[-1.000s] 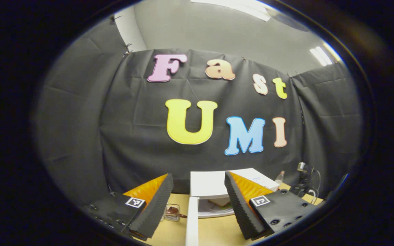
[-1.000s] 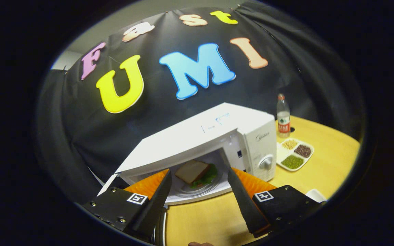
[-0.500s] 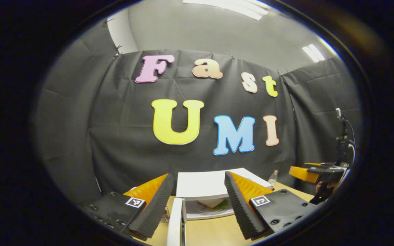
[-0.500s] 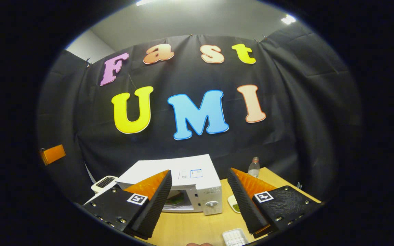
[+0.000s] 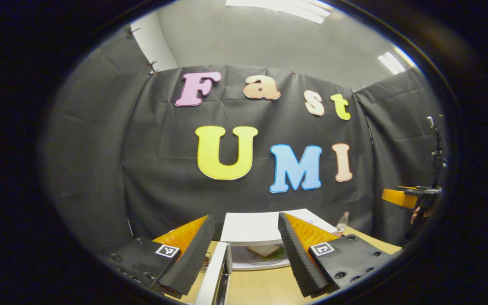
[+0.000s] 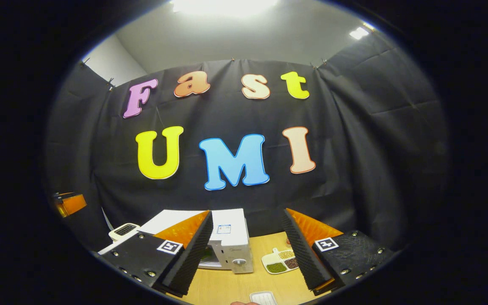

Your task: Open the microwave oven with the left hand, put the food in, and close the microwave oven.

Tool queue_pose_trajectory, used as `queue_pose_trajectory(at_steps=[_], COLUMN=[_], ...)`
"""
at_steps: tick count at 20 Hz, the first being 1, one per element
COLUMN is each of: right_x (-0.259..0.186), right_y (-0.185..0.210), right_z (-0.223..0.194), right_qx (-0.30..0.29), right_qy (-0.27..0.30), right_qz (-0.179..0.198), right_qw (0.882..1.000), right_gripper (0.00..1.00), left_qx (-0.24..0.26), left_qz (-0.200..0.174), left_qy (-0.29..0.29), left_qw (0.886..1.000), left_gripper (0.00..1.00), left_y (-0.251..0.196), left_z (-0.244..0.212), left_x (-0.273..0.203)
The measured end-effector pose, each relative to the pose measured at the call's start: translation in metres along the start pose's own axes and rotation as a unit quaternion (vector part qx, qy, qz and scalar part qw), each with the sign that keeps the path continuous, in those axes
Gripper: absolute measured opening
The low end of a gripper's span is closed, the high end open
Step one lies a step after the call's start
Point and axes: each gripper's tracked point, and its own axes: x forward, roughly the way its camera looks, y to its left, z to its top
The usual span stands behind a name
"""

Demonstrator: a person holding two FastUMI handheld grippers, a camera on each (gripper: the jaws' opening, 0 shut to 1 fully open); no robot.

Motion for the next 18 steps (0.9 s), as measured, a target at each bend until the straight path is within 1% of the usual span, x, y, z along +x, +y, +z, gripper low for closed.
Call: queue_pose_trajectory(at_steps=[1, 2, 3, 4, 5, 7, 11, 13, 15, 17, 18], right_x=[-0.001, -0.002, -0.003, -0.004, -0.006, -0.007, -0.005, -0.006, -0.007, -0.011, -0.013], right_y=[-0.002, -0.003, -0.004, -0.004, -0.004, -0.002, 0.008, 0.01, 0.014, 0.025, 0.032], right_z=[0.004, 0.009, 0.014, 0.018, 0.021, 0.022, 0.013, 0.01, 0.007, 0.0, -0.004], right_qx=[0.001, -0.003, -0.009, -0.019, -0.029, -0.04, -0.032, -0.029, -0.028, -0.025, -0.024], right_qy=[-0.005, -0.014, -0.021, -0.029, -0.035, -0.038, -0.025, -0.023, -0.023, -0.019, -0.014], right_qz=[0.0, 0.001, -0.001, -0.001, -0.002, 0.001, 0.007, 0.002, 0.0, 0.005, 0.008], right_qw=[1.0, 1.0, 1.0, 0.999, 0.999, 0.998, 0.999, 0.999, 0.999, 0.999, 1.0], right_gripper=[0.98, 0.98, 0.97, 0.97, 0.97, 0.97, 0.97, 0.97, 0.97, 0.97, 0.97], left_qx=[0.002, 0.002, -0.005, -0.013, -0.018, -0.022, 0.001, -0.001, -0.011, -0.02, -0.02], left_qz=[0.003, 0.008, 0.013, 0.02, 0.028, 0.049, 0.076, 0.077, 0.068, 0.067, 0.083], left_qy=[0.004, 0.011, 0.02, 0.027, 0.029, 0.034, 0.047, 0.056, 0.077, 0.101, 0.116], left_qw=[1.0, 1.0, 1.0, 0.999, 0.999, 0.998, 0.996, 0.995, 0.995, 0.992, 0.99], left_gripper=[0.98, 0.95, 0.98, 0.96, 0.97, 0.96, 0.96, 0.96, 0.96, 0.59, 0.4], left_y=[0.002, 0.007, 0.013, 0.021, 0.03, 0.054, 0.098, 0.113, 0.125, 0.143, 0.159], left_z=[-0.003, -0.008, -0.013, -0.018, -0.02, -0.024, -0.04, -0.049, -0.066, -0.087, -0.1], left_x=[0.0, -0.002, -0.005, -0.007, -0.01, -0.018, -0.037, -0.046, -0.057, -0.066, -0.072])
